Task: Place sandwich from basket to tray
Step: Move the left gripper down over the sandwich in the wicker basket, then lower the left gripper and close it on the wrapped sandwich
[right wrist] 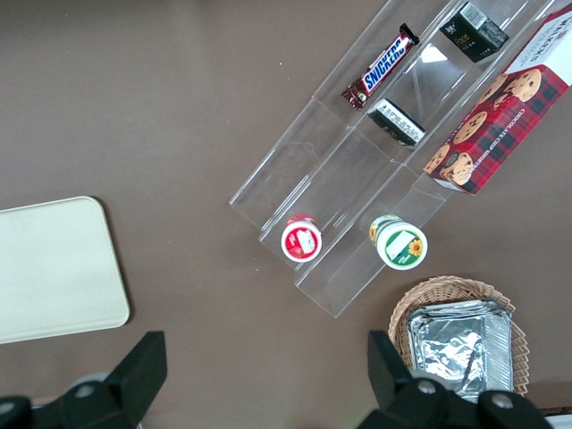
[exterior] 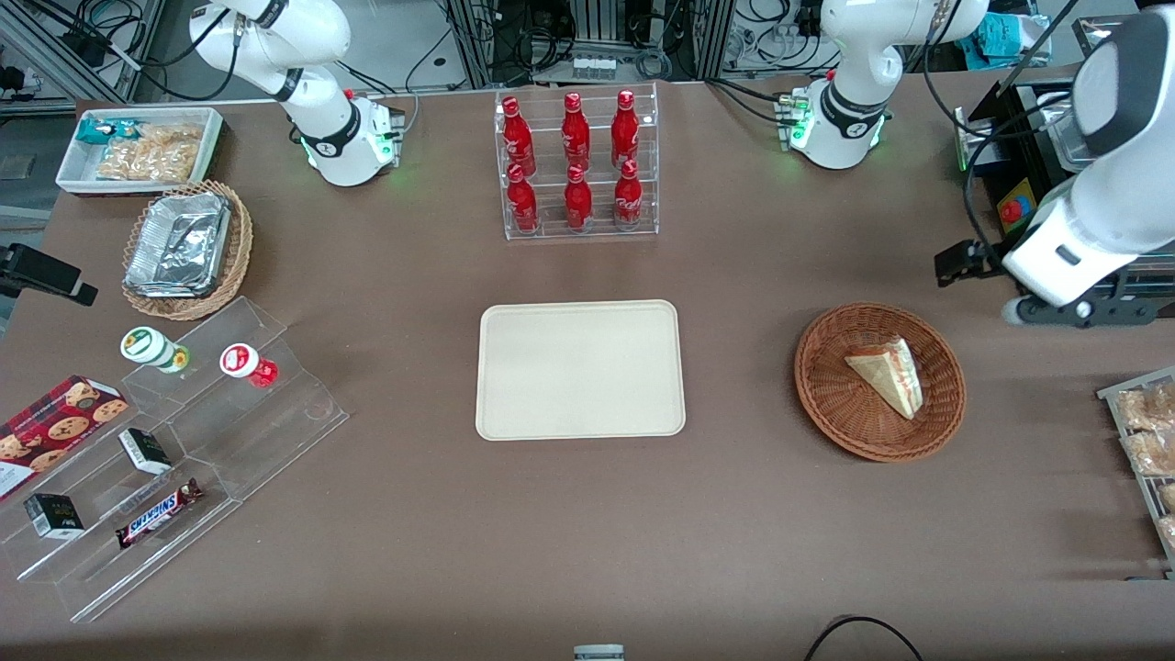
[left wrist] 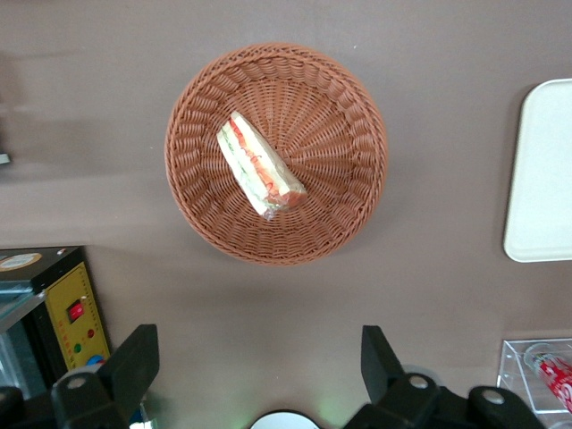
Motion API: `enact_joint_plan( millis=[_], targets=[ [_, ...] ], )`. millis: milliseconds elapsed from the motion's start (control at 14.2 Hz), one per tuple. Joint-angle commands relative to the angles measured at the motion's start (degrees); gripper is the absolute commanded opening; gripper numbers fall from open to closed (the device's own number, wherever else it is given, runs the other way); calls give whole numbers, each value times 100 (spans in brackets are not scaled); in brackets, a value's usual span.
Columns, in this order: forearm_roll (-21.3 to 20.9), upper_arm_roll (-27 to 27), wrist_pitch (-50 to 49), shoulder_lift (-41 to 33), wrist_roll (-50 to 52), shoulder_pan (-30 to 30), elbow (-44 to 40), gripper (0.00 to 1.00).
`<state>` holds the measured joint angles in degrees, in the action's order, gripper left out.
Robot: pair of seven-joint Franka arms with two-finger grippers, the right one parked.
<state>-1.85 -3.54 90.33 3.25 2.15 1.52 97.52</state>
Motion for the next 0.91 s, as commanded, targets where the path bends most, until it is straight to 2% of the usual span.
enact_joint_plan(
  millis=[0, 140, 491, 632, 702, 842],
  targets=[
    [-105, 29, 552, 167, 40, 50, 458, 100],
    [-114, 38, 1596, 89, 74, 50, 1318, 100],
    [-88, 64, 3688, 80, 723, 6, 2778, 100],
    [-79, 64, 4324, 141, 1703, 6, 3132, 100],
    [-88, 64, 4335, 237, 2458, 6, 3133, 100],
    [-88, 64, 4370, 369, 3210, 6, 3115, 100]
  ],
)
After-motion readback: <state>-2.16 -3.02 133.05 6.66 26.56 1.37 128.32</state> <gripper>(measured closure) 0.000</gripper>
